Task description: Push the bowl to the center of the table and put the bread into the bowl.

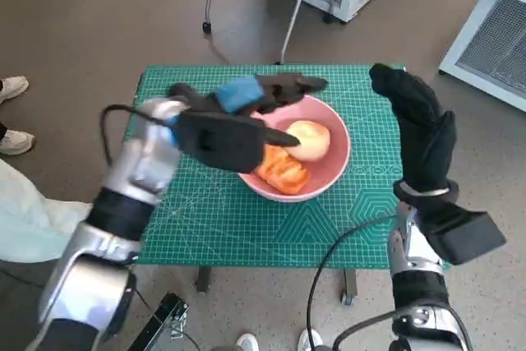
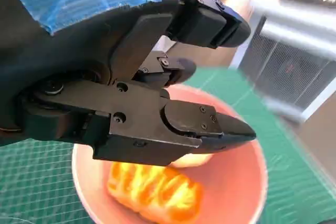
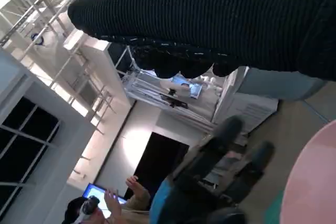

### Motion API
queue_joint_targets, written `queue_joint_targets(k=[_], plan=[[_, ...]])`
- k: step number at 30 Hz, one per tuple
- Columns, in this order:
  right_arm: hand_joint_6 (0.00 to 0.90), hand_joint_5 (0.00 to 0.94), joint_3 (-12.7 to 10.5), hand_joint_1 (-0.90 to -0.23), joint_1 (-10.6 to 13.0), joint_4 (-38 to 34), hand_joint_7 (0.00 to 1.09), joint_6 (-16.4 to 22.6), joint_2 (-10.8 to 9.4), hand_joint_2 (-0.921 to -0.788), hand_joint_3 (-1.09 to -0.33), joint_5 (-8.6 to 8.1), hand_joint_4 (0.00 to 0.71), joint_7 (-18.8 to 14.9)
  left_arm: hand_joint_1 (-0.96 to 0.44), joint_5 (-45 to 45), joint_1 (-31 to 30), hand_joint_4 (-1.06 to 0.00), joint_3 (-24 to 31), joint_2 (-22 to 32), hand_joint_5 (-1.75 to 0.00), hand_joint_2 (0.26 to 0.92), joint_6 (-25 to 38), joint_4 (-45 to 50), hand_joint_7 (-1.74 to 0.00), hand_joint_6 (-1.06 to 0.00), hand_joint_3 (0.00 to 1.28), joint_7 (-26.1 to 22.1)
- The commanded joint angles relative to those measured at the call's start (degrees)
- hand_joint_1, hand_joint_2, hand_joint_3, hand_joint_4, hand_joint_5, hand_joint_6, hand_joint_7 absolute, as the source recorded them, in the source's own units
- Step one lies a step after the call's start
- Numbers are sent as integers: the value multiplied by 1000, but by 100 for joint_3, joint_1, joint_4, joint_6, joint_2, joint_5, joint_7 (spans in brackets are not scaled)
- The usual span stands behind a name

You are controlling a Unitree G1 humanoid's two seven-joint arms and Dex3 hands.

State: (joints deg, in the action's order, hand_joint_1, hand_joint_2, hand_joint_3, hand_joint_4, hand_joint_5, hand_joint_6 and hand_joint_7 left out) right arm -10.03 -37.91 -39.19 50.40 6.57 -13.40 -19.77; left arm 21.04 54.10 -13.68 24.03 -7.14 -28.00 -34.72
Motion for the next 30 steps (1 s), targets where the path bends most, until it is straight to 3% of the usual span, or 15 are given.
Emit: queue_joint_targets(k=[1,6,11,16,21,30], plan=[[51,6,15,-583,4,195,779,-213,12,-921,-770,-101,404,-35,-114,-445,-480,-528,434,137,-113,913,-274,281,-224,-590,34,279],[49,7,29,-595,-23,359,794,-293,22,-921,-762,-68,405,-9,-123,-903,-929,-637,909,69,-165,917,-1009,274,-338,-610,19,836],[18,1,40,-603,-77,399,791,-276,73,-921,-766,132,387,98,-135,-1437,-1381,-542,1360,-240,-540,919,-1907,234,-561,-546,23,1411],[2,0,42,-599,-146,377,774,-261,141,-921,-785,277,375,179,-128,-1854,-1742,-483,1615,-662,-629,921,-2387,293,-632,-516,51,1864],[0,1,51,-575,-193,400,768,-288,145,-921,-793,298,375,194,-105,-1832,-1927,-424,1676,-843,-622,921,-2375,452,-645,-474,85,2246],[2,6,99,-558,-268,481,778,-366,174,-921,-791,434,384,323,-99,-1975,-2068,-350,1696,-936,-603,921,-2029,820,-667,-375,114,2264]])
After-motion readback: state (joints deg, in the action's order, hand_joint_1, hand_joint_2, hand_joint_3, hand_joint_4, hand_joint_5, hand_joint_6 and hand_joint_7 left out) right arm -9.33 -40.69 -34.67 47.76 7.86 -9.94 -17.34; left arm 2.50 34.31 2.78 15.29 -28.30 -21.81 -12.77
